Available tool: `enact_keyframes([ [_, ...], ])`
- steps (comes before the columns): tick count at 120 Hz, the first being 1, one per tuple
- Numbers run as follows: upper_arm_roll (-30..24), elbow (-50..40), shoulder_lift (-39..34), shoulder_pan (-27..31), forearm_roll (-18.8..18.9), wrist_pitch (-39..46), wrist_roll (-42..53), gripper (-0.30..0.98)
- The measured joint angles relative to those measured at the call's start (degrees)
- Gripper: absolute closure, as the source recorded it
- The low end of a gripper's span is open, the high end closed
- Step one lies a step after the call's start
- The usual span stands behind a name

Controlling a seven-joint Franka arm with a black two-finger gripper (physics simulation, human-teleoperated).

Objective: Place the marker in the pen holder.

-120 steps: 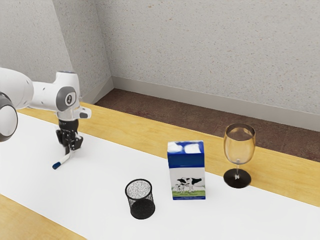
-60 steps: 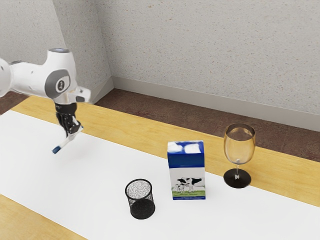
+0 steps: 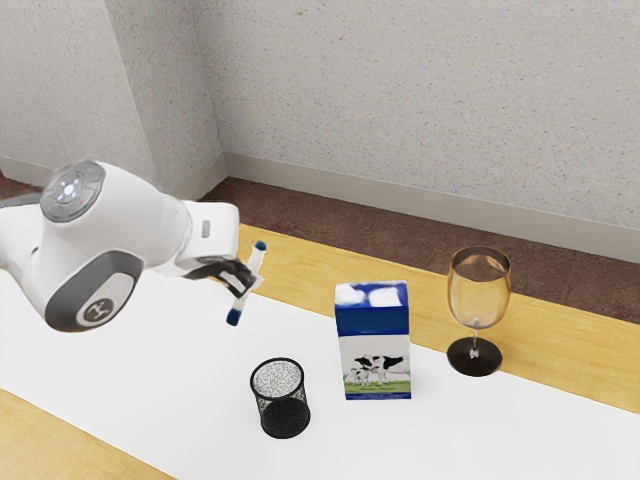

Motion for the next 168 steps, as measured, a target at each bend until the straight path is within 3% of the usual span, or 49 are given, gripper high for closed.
enact_keyframes([
  [17, -4.3, -2.4, -0.1, -0.3, -7.4, 3.3, -5.8, 0.79],
  [41, -5.6, -3.6, 1.6, -0.2, -10.6, 5.1, -11.8, 0.79],
  [57, -5.9, -3.4, 4.8, 0.4, -10.3, 5.6, -14.6, 0.79],
  [79, -5.8, -2.4, 7.8, 2.9, -5.7, 6.0, -17.4, 0.79],
  [101, -5.9, -2.2, 9.2, 3.3, -4.2, 6.1, -19.5, 0.79],
  [122, -5.9, -2.0, 9.3, 3.3, -4.1, 6.0, -21.0, 0.4],
  [136, -5.3, -1.3, 8.5, 3.8, -4.2, 5.4, -21.9, 0.23],
  [141, -3.7, 1.6, 8.5, 4.5, -4.3, 4.1, -22.1, 0.19],
  [147, -0.5, 11.1, 9.7, 4.8, -4.4, -2.1, -22.4, 0.15],
  [160, 5.7, 43.5, 17.2, 4.7, -2.4, -25.4, -22.3, 0.09],
  [168, 10.0, 55.6, 21.6, 3.1, -1.1, -38.0, -21.3, 0.07],
])
